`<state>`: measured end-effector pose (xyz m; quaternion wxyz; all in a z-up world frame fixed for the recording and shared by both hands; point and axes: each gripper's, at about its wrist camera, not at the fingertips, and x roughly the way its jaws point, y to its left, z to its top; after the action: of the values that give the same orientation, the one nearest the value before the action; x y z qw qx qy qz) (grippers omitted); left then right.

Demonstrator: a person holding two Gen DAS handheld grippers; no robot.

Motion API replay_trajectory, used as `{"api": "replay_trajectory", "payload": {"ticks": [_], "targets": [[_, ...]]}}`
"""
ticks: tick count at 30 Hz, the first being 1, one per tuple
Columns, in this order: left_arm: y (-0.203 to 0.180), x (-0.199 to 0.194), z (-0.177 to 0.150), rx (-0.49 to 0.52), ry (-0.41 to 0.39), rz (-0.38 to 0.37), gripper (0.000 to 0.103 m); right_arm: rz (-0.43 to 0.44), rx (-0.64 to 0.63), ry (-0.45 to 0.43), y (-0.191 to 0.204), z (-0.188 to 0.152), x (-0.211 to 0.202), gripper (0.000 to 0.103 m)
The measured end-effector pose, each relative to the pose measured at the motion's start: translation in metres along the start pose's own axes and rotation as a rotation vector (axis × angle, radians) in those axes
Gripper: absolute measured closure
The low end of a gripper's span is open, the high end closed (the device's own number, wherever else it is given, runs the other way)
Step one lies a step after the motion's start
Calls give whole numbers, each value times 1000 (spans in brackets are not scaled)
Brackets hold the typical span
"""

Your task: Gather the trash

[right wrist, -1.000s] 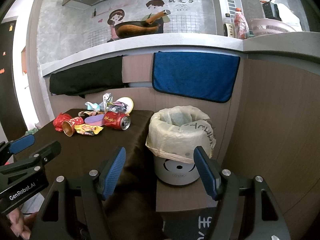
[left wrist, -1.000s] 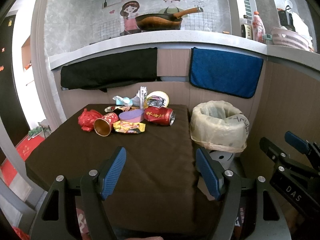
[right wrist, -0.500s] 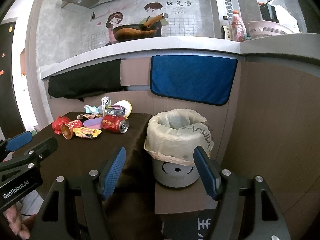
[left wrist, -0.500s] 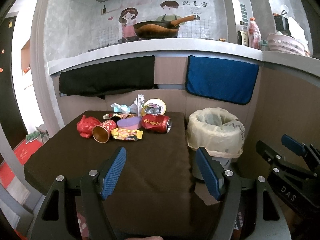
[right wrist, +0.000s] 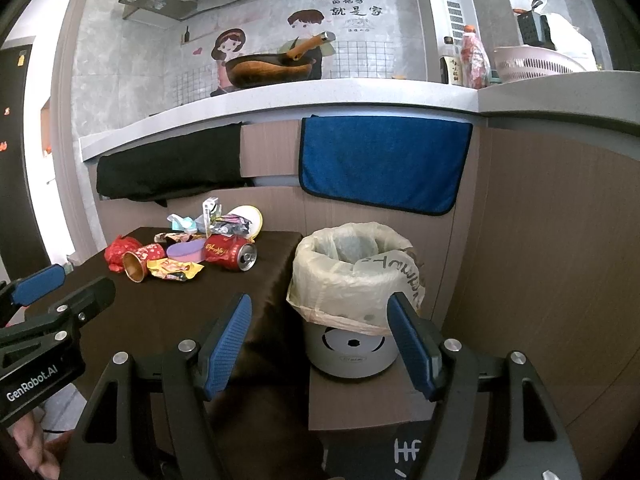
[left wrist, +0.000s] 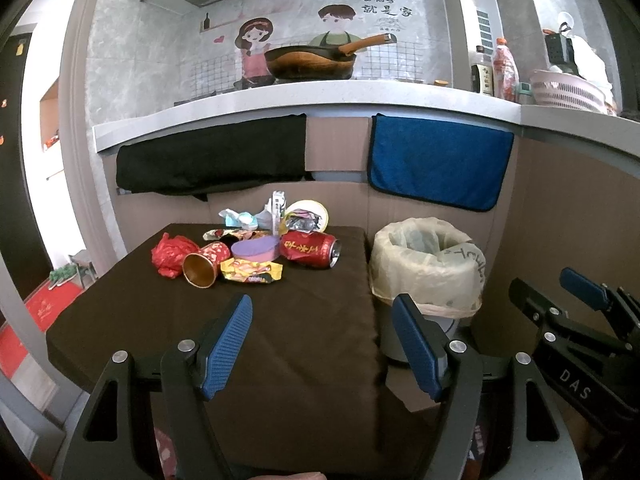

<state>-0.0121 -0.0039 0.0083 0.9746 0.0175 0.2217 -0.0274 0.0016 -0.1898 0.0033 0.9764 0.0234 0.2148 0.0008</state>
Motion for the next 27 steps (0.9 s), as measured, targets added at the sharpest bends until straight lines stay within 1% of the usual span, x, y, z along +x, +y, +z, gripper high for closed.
{"api": "replay_trajectory", "payload": {"ticks": [27], "targets": [[-6,-1,0,-4,17,-8,30,2,0,-1,-2,-1,-1,35]]}}
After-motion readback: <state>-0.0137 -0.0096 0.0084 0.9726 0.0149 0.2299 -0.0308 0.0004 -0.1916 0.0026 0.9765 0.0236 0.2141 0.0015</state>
